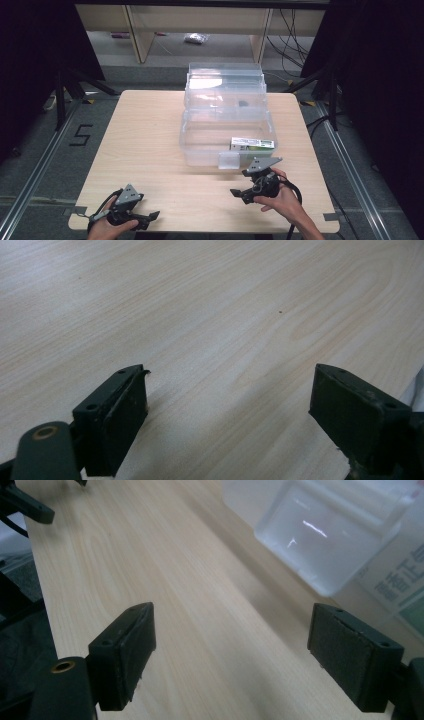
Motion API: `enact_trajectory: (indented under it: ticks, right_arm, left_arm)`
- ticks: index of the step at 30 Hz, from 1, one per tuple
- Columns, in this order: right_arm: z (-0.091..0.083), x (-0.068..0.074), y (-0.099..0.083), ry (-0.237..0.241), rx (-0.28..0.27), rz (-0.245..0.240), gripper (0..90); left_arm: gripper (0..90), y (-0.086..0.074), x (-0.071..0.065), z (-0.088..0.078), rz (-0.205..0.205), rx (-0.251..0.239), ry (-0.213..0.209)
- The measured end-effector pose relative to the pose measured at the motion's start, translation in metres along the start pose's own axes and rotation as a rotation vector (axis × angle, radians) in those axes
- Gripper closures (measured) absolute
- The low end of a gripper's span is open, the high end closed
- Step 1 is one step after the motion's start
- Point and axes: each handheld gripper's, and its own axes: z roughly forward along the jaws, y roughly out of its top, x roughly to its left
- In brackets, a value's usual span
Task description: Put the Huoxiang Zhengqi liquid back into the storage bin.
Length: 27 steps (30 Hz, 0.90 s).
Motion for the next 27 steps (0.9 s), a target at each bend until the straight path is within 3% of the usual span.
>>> enact_trajectory:
  ticks: [12,24,26,27]
  right_arm:
    - [0.005,0.001,-0.020,0.010,0.062,0.061,20.4]
    - [0.006,0.003,-0.035,0.016,0.074,0.047,20.3]
    - [0.006,0.006,-0.037,0.018,0.070,0.089,20.2]
    - [0.004,0.005,-0.037,0.018,0.082,0.078,20.3]
  left_arm:
    - [14.9,0.000,0.000,0.000,-0.007,-0.004,0.000]
    - [14.9,0.000,-0.001,0.000,-0.002,-0.006,0.002]
    - [14.9,0.000,0.000,0.000,0.000,-0.004,0.002]
    - [14.9,0.000,0.000,0.000,-0.001,-0.003,0.005]
